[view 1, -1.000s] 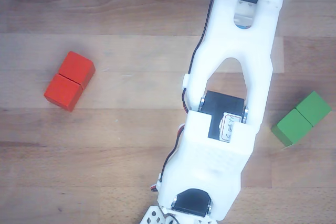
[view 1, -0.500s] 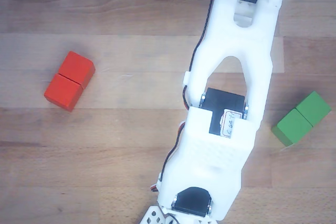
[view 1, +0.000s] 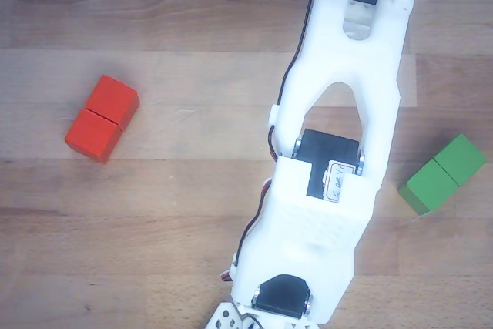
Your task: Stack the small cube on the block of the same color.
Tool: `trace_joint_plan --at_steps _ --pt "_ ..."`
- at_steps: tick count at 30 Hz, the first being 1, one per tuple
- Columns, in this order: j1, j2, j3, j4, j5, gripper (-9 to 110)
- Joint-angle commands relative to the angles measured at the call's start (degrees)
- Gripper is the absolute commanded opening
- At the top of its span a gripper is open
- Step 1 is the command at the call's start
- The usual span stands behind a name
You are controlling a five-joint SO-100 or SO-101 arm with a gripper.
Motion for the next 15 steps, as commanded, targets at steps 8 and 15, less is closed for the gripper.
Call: trace_joint_plan --at_steps 8,15 --pt "5.7 2.0 -6.2 0.1 -0.9 31" --pt "14.9 2.9 -6.2 0.1 -1.2 31"
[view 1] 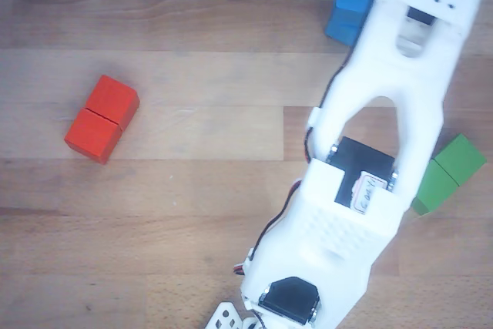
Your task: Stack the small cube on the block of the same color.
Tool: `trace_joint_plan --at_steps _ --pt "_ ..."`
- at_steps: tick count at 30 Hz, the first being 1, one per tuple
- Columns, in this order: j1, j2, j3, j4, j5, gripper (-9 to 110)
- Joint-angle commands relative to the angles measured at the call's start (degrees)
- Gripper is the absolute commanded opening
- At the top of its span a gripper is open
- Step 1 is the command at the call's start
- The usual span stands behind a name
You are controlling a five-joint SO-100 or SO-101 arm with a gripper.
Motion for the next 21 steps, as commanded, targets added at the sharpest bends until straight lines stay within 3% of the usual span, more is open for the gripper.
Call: trace_joint_plan --at_steps 1,9,21 --pt "4.0 2.9 -6.2 0.1 -0.4 31" --pt "1.3 10.3 -3.7 1.1 0.4 31" --pt "-5.4 37.4 22.0 0.1 4.4 31"
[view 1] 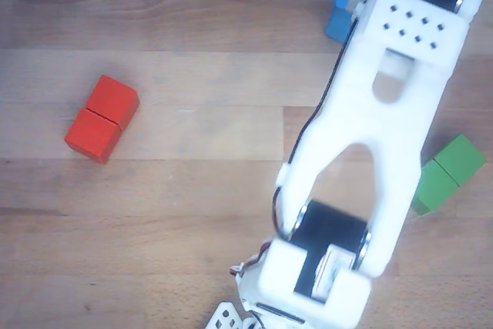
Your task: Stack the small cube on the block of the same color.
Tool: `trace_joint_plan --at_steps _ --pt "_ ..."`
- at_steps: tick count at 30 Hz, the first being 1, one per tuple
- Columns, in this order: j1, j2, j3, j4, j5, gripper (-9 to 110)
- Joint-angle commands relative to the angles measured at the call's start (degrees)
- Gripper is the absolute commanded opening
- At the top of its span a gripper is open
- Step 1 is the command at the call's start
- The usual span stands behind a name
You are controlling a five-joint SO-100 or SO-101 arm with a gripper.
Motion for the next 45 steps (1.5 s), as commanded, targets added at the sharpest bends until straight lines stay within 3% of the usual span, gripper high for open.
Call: trace_joint_plan --at_steps 1,15,22,26,31,45 --pt "-3.0 16.9 7.3 -0.4 2.7 31" --pt "-19.9 60.6 47.5 -4.3 4.7 30" --pt "-21.6 80.2 67.4 -11.1 4.0 11" --pt "-21.6 86.6 72.9 -11.4 4.0 -1" --pt "-21.1 91.8 78.9 -11.3 4.0 3" --pt "-21.4 106.4 83.4 -3.6 4.6 0"
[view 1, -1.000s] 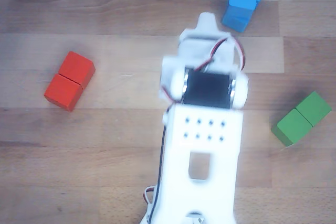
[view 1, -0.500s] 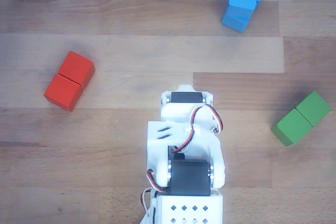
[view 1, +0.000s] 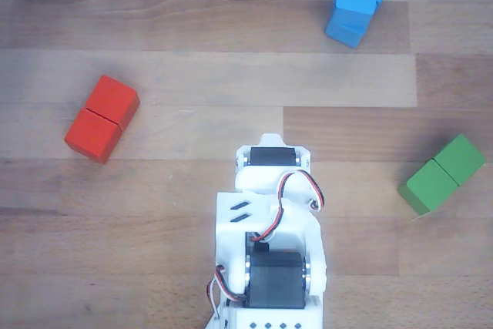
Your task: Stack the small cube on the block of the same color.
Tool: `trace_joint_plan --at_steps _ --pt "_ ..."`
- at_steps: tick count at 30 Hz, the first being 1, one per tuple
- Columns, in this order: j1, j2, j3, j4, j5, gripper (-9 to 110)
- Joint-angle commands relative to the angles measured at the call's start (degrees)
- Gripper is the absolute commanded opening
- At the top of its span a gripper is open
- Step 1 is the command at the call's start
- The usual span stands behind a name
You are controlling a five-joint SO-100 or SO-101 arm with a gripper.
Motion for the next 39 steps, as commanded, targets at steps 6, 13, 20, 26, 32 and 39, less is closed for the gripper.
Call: trace_joint_plan --at_steps 6,13,20,26,32,39 --pt "-0.4 3.7 -1.1 5.9 0.2 0" --pt "-0.4 3.7 -1.1 6.2 -0.3 0" --pt "0.0 3.7 -1.1 6.2 0.3 0" --pt "0.1 3.6 -1.1 6.2 0.3 0" --pt "-0.4 3.6 -1.1 6.2 0.1 0" --pt "-0.4 3.6 -1.1 6.2 0.1 0"
